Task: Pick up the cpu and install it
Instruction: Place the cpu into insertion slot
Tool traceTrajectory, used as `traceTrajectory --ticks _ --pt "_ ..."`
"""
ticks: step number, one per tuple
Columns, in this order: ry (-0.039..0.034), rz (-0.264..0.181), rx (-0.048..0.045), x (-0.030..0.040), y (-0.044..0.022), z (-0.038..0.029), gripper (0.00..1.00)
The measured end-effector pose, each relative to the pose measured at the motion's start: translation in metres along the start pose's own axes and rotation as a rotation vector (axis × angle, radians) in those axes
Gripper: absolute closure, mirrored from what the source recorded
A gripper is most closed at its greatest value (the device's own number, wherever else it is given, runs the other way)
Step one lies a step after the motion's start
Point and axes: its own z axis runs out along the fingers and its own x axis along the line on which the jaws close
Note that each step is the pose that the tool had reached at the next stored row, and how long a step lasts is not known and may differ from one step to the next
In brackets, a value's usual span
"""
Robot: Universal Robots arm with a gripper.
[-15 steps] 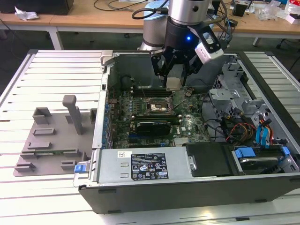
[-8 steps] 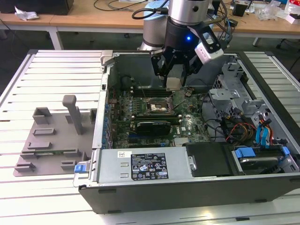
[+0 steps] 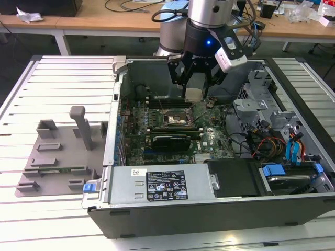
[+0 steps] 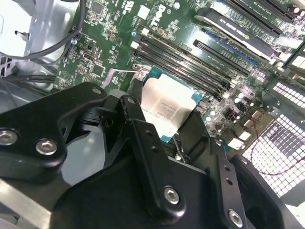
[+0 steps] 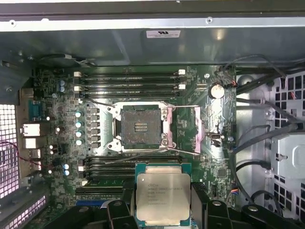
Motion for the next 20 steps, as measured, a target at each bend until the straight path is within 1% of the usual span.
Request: traceTrajectory --ticks 2,5,7,16,20 --pt "0.0004 0.018 0.0072 0.0000 0.0000 0.0000 0.45" --pt "0.0010 0.042 0.0135 0.0000 0.0001 0.0002 0.45" --pt "0.0012 0.050 0.0158 0.0000 0.0000 0.0002 0.45" --pt "0.0028 0.096 0.0202 0.0000 0.0000 0.0003 0.45" --pt "0.0038 0.124 0.0219 0.0000 0.0000 0.0005 0.45"
